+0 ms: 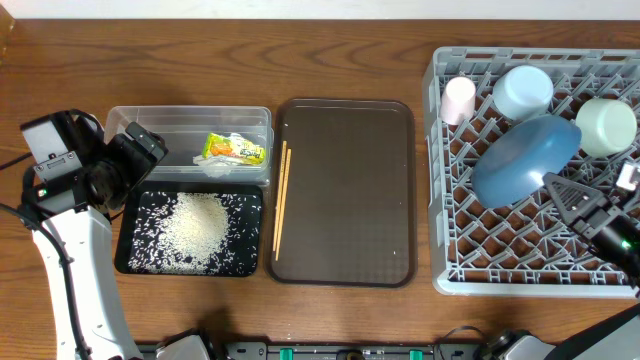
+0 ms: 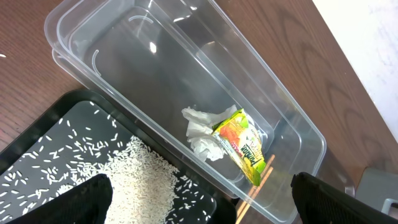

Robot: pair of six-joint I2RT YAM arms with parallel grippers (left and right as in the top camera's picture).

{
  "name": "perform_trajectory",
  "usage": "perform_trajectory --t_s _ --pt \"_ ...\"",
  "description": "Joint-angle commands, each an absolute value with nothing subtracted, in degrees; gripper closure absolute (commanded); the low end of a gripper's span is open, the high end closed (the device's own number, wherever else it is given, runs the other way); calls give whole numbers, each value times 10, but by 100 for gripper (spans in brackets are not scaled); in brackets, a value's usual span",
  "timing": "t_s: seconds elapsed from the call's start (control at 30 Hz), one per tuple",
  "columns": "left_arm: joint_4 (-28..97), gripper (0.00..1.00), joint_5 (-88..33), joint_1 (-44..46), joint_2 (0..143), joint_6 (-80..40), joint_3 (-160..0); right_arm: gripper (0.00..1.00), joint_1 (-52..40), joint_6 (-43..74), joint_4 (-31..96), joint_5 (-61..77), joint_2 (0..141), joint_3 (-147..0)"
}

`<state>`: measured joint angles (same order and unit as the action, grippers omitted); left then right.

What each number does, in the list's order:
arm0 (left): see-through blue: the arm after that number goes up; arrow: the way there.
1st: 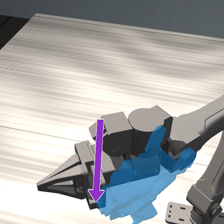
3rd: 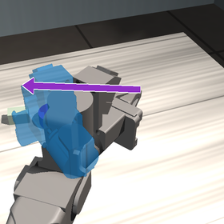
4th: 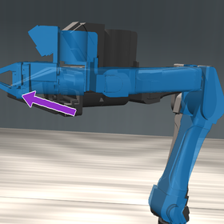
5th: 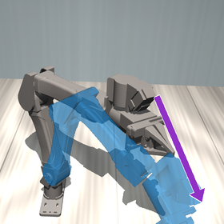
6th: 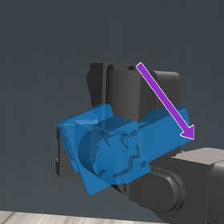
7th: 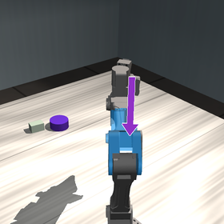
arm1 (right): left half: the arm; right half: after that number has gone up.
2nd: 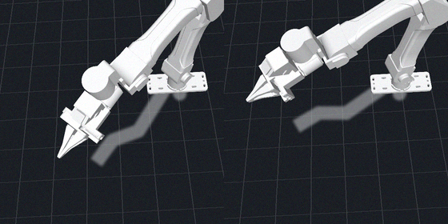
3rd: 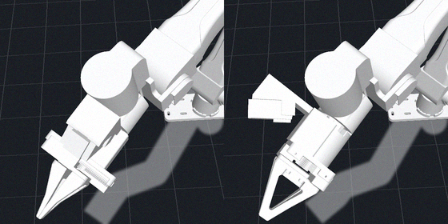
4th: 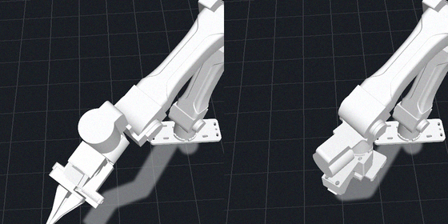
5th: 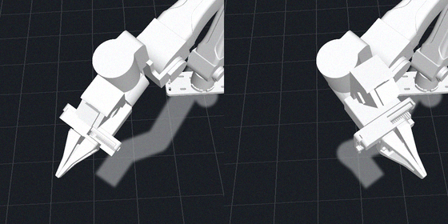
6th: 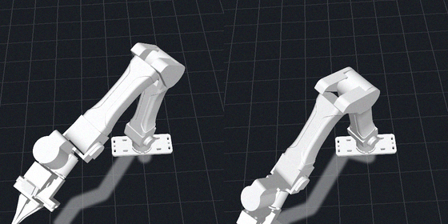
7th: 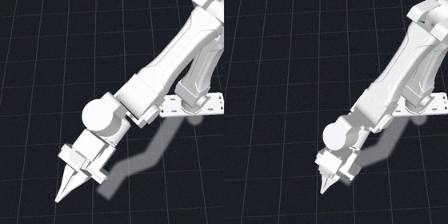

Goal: Sort waste into correct bins and load items into the dishwasher rack
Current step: 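Lower the teal bowl into the rack's front section, then open the right gripper and raise it off the teal bowl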

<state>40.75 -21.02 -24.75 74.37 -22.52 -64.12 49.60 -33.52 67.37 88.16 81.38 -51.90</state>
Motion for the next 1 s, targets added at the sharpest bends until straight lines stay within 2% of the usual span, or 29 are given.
perform_trajectory --t_s 0.0,0.03,0.13,0.23,0.37,0.63,0.8,0.97 --pt "409 5 -209 -251 745 -228 -651 88 526 -337 672 893 816 -517" --pt "409 5 -209 -251 745 -228 -651 81 533 -337 672 893 816 -517" --pt "409 5 -209 -251 745 -228 -651 69 555 -337 673 893 816 -517" --pt "409 5 -209 -251 745 -228 -651 44 573 -337 673 889 816 -517" --pt "409 5 -209 -251 745 -228 -651 21 591 -336 673 883 816 -517" --pt "409 5 -209 -251 745 -228 -651 12 652 -296 648 883 816 -529" --pt "409 5 -209 -251 745 -228 -651 12 672 -296 634 886 816 -536" --pt "409 5 -209 -251 745 -228 -651 13 648 -283 632 892 816 -536"
